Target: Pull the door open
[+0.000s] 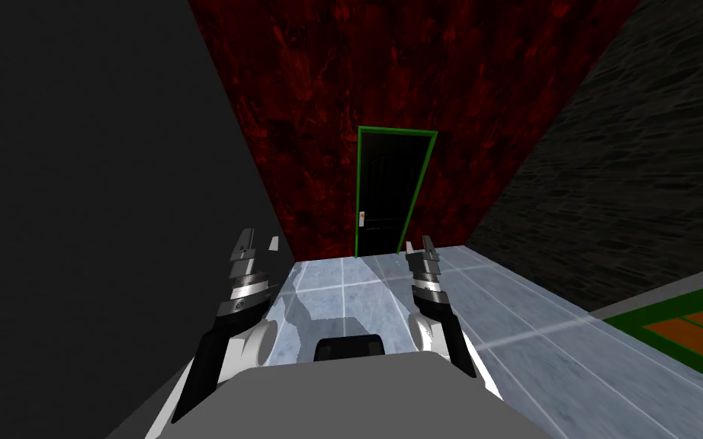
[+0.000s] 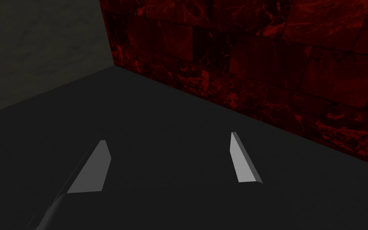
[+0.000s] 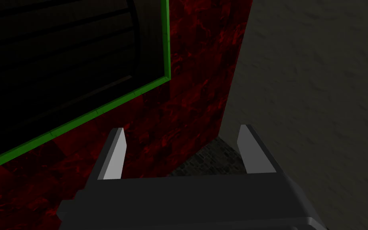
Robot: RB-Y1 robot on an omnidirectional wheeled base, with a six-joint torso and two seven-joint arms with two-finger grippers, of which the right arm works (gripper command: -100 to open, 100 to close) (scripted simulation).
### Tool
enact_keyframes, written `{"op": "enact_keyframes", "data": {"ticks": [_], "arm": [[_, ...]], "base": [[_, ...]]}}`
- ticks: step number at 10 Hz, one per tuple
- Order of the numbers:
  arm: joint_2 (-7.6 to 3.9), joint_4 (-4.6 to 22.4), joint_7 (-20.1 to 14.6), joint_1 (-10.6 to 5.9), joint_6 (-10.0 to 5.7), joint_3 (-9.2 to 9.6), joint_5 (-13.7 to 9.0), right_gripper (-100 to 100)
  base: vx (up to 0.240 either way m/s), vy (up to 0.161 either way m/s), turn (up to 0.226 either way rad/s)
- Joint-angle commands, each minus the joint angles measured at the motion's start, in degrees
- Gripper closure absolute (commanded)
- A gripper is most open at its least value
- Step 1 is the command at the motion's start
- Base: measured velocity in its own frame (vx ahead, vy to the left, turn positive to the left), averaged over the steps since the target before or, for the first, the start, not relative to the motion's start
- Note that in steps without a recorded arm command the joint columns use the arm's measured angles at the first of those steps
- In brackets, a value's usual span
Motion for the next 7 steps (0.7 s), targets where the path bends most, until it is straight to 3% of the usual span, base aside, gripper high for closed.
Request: {"op": "enact_keyframes", "data": {"ticks": [1,4,7], "arm": [[-0.86,1.01,0.82,-0.25,-0.45,-0.99,1.57,-100],[-1.87,2.40,1.97,-0.60,-1.07,-2.36,3.74,-100],[-3.26,4.78,3.92,-1.20,-2.13,-4.72,7.45,-100]], "base": [[0.103,0.000,0.033],[0.157,0.021,0.023],[0.196,0.018,0.040]]}}
